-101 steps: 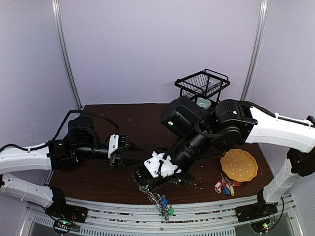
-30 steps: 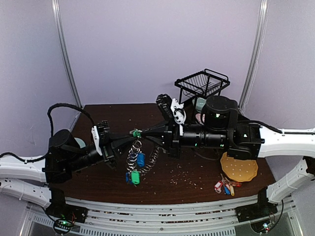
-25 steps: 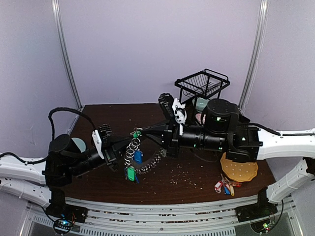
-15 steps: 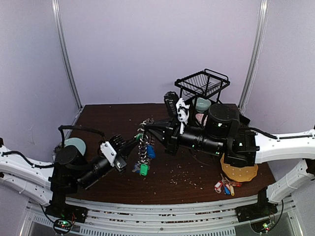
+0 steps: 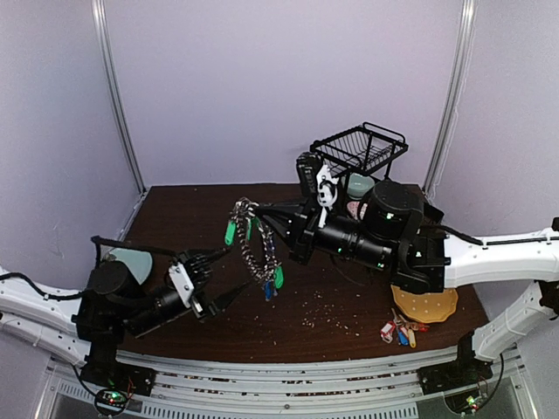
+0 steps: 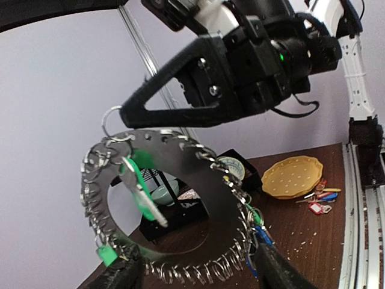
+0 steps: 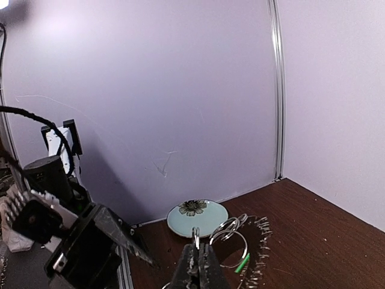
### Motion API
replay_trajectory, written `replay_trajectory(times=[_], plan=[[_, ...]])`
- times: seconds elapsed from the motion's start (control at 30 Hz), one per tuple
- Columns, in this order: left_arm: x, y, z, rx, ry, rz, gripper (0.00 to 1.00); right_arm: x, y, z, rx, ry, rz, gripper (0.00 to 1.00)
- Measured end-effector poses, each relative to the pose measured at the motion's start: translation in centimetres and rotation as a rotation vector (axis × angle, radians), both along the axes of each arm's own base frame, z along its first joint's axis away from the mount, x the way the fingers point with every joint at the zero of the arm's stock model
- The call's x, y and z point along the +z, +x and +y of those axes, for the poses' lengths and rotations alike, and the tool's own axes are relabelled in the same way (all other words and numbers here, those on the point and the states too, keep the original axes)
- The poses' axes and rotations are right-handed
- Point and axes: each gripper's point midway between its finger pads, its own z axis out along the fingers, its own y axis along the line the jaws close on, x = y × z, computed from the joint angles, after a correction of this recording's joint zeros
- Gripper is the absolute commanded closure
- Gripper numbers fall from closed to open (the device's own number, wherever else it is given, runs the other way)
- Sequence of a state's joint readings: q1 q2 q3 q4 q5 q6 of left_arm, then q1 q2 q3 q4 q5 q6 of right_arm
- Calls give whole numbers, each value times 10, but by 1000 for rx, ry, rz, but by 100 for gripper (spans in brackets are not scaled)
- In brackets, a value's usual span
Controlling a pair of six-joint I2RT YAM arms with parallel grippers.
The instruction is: Put the keys on the keyring
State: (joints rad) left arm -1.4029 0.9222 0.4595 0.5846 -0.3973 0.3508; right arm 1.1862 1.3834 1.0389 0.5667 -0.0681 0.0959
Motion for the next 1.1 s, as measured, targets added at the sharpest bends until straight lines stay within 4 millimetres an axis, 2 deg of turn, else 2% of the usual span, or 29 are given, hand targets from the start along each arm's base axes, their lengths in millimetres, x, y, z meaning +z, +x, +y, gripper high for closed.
replay_trajectory(times=[0.07,0.1,0.17,0.2,0.23,0.3,0.4,0.6,0.77,0.9,1.03,1.1], plan=[[14,-5,15,-38,-48,14,35,3,-3,0,23,2,-18,100],[25,-7,24,-56,-86,20,43,4,-5,0,39,2,-25,100],[44,-9,37,-85,-153,41,68,4,-10,2,79,1,-42,100],[55,-8,42,-89,-185,53,74,4,-14,3,102,-2,-52,100],[64,-7,44,-93,-206,71,75,4,-17,4,121,-3,-60,100],[79,-4,39,-106,-223,103,70,3,-26,5,168,0,-77,100],[97,-4,23,-165,-226,152,67,1,-35,6,219,4,-90,100],[87,-9,-2,-240,-132,232,67,4,-46,8,279,15,-114,100],[79,-9,-9,-252,-80,262,85,3,-50,8,300,10,-127,100],[76,-8,-11,-252,-68,266,86,2,-52,8,312,8,-133,100],[74,-8,-9,-247,-59,269,100,0,-55,8,324,2,-139,100],[74,-7,-8,-243,-57,270,100,-1,-56,8,330,-3,-151,100]])
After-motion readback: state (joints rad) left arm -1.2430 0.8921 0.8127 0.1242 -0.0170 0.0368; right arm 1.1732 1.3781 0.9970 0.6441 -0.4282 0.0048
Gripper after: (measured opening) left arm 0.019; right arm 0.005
